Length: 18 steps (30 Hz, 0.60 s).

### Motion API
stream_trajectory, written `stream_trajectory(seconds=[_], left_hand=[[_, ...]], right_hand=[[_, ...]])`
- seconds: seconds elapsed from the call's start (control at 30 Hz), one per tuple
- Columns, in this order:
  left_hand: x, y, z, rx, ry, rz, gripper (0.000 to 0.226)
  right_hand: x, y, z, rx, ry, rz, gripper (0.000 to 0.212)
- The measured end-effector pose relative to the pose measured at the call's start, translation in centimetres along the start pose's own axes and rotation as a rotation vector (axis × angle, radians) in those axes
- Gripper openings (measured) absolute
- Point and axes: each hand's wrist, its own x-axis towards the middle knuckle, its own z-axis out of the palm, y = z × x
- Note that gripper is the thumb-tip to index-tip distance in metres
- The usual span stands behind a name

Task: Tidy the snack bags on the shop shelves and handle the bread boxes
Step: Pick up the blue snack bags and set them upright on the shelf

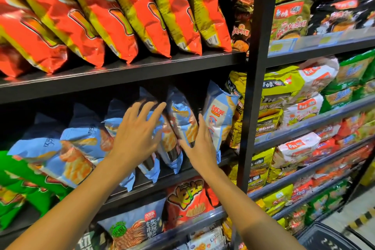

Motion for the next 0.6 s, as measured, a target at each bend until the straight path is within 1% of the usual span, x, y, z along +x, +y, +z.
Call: stream_trajectory(seconds=[0.07, 0.17, 0.23, 0.27, 0.4, 0.5, 0.6], left_hand=[[-0.3, -0.6, 0.1, 0.013, -0.024, -0.006, 0.058], [-0.7, -1.1, -0.1, 0.003, -0.048, 0.003, 0.055], [-0.7, -1.4, -0.3, -0.021, -0.017, 0.017, 0.050], [-0.7, -1.5, -0.4, -0.032, 0.003, 0.018, 0.047], [-1.0, -1.7, 0.1, -0.050, 0.040, 0.018, 0.044], [-1.2, -1.8, 0.5, -0.067, 0.076, 0.034, 0.041], [-1.8, -0.7, -0.5, -0.160, 0.167, 0.072, 0.039]], right_hand=[[0.6, 0.4, 0.5, -0.061, 0.004, 0.007, 0.091], [0.3, 0.3, 0.0, -0.027, 0.095, 0.018, 0.087], [-0.6, 0.1, -0.6, 0.015, 0.136, -0.021, 0.082], [-1.0, 0.0, -0.9, 0.023, 0.129, -0.039, 0.080], [-1.8, 0.6, -1.4, 0.065, 0.043, -0.030, 0.076], [-2.7, 0.4, -2.1, 0.129, 0.102, -0.040, 0.073], [-4.2, -0.5, -3.0, 0.179, 0.182, -0.086, 0.075]])
